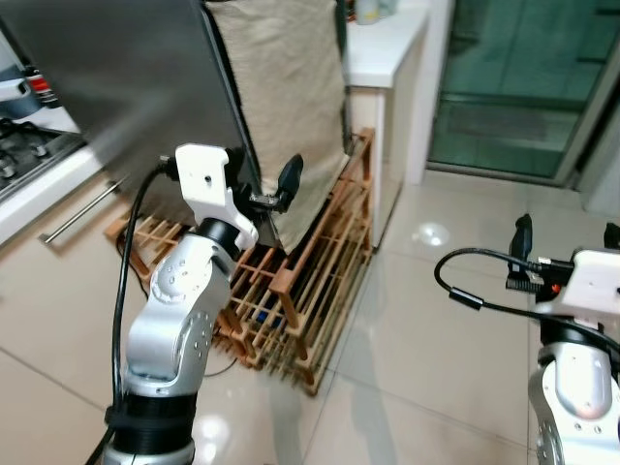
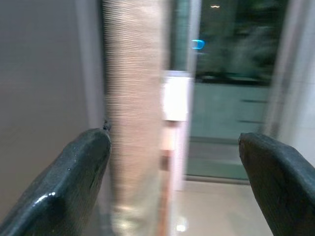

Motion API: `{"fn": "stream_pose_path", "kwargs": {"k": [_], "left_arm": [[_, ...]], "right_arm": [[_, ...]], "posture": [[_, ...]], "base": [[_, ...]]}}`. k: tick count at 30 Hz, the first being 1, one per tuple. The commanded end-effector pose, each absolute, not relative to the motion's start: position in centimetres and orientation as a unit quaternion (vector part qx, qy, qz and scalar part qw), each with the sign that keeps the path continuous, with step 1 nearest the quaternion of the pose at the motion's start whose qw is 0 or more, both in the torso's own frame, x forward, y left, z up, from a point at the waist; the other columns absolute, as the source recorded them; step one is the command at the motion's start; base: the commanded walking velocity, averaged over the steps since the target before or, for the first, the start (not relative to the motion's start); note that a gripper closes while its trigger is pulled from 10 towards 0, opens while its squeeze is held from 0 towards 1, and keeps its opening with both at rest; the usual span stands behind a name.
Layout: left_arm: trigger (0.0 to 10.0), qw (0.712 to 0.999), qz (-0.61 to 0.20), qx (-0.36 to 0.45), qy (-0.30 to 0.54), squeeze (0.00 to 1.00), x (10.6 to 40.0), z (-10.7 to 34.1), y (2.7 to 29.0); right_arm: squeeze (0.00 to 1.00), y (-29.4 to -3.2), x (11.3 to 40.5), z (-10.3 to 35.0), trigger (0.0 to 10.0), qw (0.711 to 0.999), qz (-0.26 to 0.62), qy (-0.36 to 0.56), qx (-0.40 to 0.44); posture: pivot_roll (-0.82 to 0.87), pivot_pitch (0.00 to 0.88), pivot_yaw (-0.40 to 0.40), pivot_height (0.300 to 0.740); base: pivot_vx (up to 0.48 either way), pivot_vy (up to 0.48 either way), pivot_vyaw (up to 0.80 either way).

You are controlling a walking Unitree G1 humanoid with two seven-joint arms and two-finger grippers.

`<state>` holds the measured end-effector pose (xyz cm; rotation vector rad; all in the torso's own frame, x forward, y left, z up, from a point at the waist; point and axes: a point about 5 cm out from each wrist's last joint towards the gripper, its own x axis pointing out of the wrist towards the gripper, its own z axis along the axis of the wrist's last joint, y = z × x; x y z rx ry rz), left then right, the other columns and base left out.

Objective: Restocking fridge

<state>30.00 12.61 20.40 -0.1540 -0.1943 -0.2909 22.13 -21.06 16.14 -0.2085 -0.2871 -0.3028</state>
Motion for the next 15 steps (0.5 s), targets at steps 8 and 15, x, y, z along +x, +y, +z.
{"fn": "stream_pose_path", "kwargs": {"k": [8, 15], "left_arm": [[10.0, 0.993, -0.04, -0.083, -0.075, 0.0, 32.1, 20.3, 15.8], [10.0, 0.988, -0.086, -0.095, -0.086, 0.0, 32.1, 20.8, 13.9]], "right_arm": [[0.0, -19.8, 23.1, 15.9, 10.0, 0.978, -0.121, -0.139, -0.096], [0.0, -19.8, 23.2, 16.0, 10.0, 0.978, -0.121, -0.14, -0.097]], "posture": [[-0.11, 0.0, 0.122, 0.732], [-0.12, 0.0, 0.118, 0.732]], "base": [[0.0, 0.0, 0.0], [0.0, 0.0, 0.0]]}}
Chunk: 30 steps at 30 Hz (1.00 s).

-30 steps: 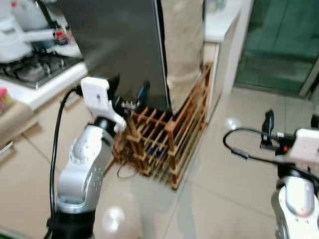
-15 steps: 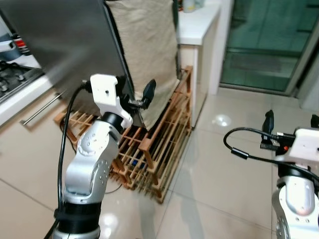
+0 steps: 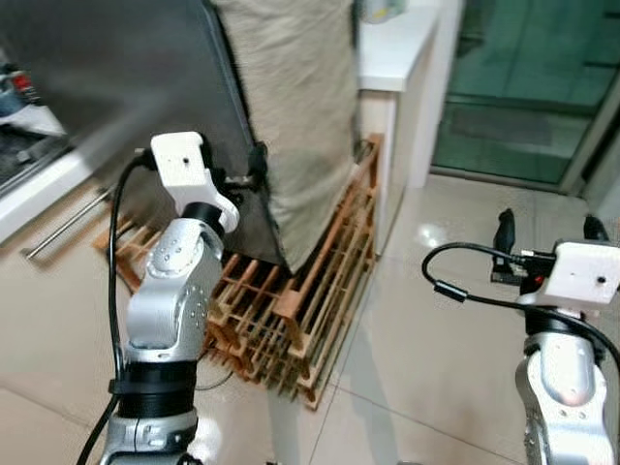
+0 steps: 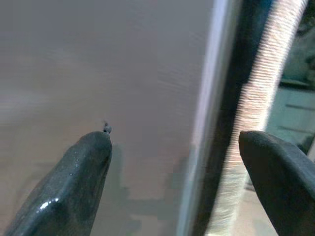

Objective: Restocking fridge

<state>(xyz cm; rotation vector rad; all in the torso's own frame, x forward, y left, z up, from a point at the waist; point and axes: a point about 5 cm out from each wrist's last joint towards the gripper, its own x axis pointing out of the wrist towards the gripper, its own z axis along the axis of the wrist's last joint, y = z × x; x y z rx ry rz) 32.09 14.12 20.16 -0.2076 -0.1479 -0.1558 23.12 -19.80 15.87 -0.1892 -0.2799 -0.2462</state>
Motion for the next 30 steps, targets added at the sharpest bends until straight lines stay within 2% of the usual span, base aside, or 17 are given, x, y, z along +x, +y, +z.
{"fn": "stream_pose_path", "kwargs": {"k": [1, 11, 20, 30], "left_arm": [[10.0, 0.988, -0.086, -0.095, -0.086, 0.0, 32.1, 20.8, 13.9], [10.0, 0.972, -0.18, -0.127, -0.086, 0.0, 32.7, 21.9, 10.9], [10.0, 0.973, -0.184, -0.112, -0.081, 0.0, 33.5, 21.7, 10.4], [10.0, 0.976, -0.172, -0.117, -0.068, 0.0, 34.4, 21.5, 11.1]], "right_arm": [[0.0, -19.8, 23.2, 16.0, 10.0, 0.978, -0.121, -0.14, -0.097], [0.0, -19.9, 23.3, 16.1, 10.0, 0.977, -0.126, -0.144, -0.099], [0.0, -19.9, 23.2, 15.9, 10.0, 0.977, -0.125, -0.14, -0.099], [0.0, -20.0, 23.0, 15.9, 10.0, 0.977, -0.129, -0.139, -0.099]], "posture": [[-0.12, 0.0, 0.118, 0.732], [-0.13, 0.0, 0.129, 0.732], [-0.13, 0.0, 0.129, 0.732], [-0.14, 0.0, 0.133, 0.732]], "base": [[0.0, 0.0, 0.0], [0.0, 0.0, 0.0], [0.0, 0.0, 0.0], [0.0, 0.0, 0.0]]}}
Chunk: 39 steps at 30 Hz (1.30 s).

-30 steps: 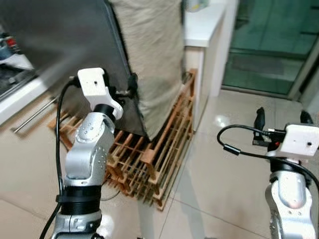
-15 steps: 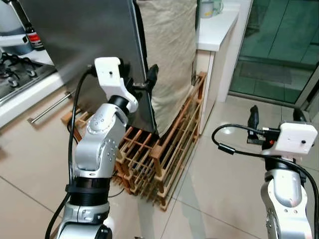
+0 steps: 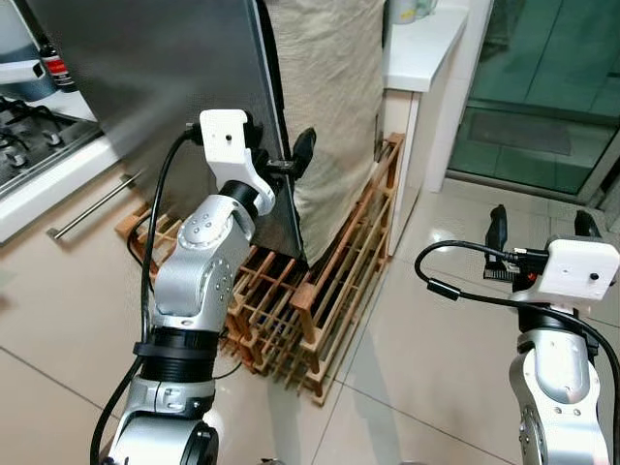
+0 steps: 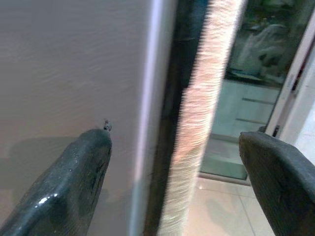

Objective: Restocking fridge

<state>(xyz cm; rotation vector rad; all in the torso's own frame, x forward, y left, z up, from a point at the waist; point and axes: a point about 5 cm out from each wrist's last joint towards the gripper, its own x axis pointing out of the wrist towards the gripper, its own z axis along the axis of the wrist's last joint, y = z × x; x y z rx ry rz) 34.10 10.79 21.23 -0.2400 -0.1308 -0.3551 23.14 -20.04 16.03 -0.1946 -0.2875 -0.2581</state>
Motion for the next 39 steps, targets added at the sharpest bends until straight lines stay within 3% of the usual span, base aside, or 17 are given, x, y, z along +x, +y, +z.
{"fn": "stream_pose_path", "kwargs": {"k": [1, 14, 30, 39], "left_arm": [[10.0, 0.976, -0.171, -0.118, -0.067, 0.0, 34.4, 21.5, 11.1], [10.0, 0.97, -0.202, -0.127, -0.054, 0.0, 34.5, 21.2, 10.2], [10.0, 0.971, -0.195, -0.129, -0.052, 0.0, 35.7, 21.1, 11.6], [10.0, 0.962, -0.223, -0.143, -0.061, 0.0, 36.7, 22.0, 9.8]], "right_arm": [[0.0, -20.0, 23.0, 15.9, 10.0, 0.977, -0.129, -0.139, -0.098], [0.0, -20.1, 22.8, 15.7, 10.0, 0.977, -0.132, -0.135, -0.1], [0.0, -19.6, 22.9, 16.4, 10.0, 0.973, -0.12, -0.155, -0.12], [0.0, -19.6, 23.1, 16.4, 10.0, 0.974, -0.121, -0.155, -0.117]], "posture": [[-0.14, 0.0, 0.133, 0.732], [-0.15, 0.0, 0.14, 0.732], [-0.15, 0.0, 0.136, 0.732], [-0.15, 0.0, 0.133, 0.732]], "base": [[0.0, 0.0, 0.0], [0.0, 0.0, 0.0], [0.0, 0.0, 0.0], [0.0, 0.0, 0.0]]}}
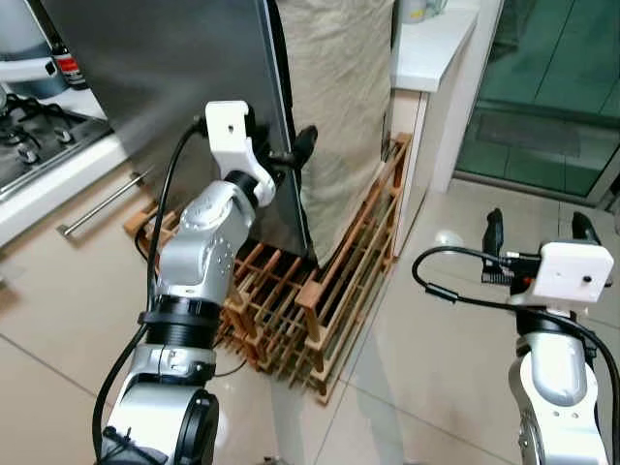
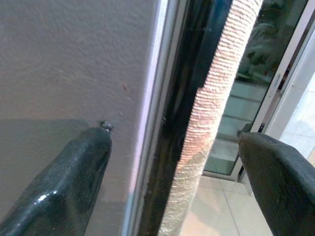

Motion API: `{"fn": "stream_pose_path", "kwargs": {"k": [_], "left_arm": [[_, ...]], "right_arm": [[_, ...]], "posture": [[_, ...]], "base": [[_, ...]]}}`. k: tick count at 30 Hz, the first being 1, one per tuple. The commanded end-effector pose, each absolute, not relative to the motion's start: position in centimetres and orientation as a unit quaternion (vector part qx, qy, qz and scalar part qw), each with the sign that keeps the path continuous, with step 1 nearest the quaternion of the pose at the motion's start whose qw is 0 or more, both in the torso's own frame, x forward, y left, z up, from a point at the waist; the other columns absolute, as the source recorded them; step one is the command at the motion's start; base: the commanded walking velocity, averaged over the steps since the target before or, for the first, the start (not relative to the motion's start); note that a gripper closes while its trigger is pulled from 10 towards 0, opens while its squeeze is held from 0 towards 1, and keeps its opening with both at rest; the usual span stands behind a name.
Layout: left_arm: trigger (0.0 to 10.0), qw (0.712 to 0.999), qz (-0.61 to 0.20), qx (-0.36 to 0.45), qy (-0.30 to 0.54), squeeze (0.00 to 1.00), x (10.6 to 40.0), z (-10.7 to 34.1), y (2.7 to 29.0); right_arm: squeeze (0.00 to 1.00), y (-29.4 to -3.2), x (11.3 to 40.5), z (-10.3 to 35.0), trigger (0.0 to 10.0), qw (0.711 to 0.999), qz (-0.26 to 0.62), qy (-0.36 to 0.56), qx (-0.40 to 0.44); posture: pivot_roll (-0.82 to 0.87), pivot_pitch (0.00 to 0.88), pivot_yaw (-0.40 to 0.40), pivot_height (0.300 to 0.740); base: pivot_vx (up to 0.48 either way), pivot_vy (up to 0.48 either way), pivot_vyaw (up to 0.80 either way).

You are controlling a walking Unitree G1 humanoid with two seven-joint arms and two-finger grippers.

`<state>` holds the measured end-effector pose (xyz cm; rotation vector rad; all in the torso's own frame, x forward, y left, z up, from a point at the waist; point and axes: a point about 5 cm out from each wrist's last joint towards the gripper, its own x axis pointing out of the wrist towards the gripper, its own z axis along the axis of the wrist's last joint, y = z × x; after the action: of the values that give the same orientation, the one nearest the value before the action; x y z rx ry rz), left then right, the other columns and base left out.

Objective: Restocking fridge

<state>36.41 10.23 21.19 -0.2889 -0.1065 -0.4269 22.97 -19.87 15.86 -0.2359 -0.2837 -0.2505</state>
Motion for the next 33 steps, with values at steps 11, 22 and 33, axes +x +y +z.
{"fn": "stream_pose_path", "kwargs": {"k": [11, 22, 33], "left_arm": [[10.0, 0.945, -0.274, -0.169, -0.056, 0.0, 36.0, 22.4, 7.8], [10.0, 0.946, -0.275, -0.167, -0.04, 0.0, 35.8, 21.5, 6.4], [10.0, 0.953, -0.288, -0.088, 0.028, 0.0, 38.0, 20.2, -0.1]], "right_arm": [[0.0, -20.0, 23.1, 16.4, 10.0, 0.972, -0.133, -0.156, -0.117], [0.0, -19.7, 23.5, 16.3, 10.0, 0.973, -0.128, -0.155, -0.115], [0.0, -18.9, 24.4, 16.5, 10.0, 0.973, -0.119, -0.165, -0.109]], "posture": [[-0.17, 0.0, 0.152, 0.732], [-0.15, 0.0, 0.144, 0.732], [-0.18, 0.0, 0.165, 0.732]], "base": [[0.0, 0.0, 0.0], [0.0, 0.0, 0.0], [0.0, 0.0, 0.0]]}}
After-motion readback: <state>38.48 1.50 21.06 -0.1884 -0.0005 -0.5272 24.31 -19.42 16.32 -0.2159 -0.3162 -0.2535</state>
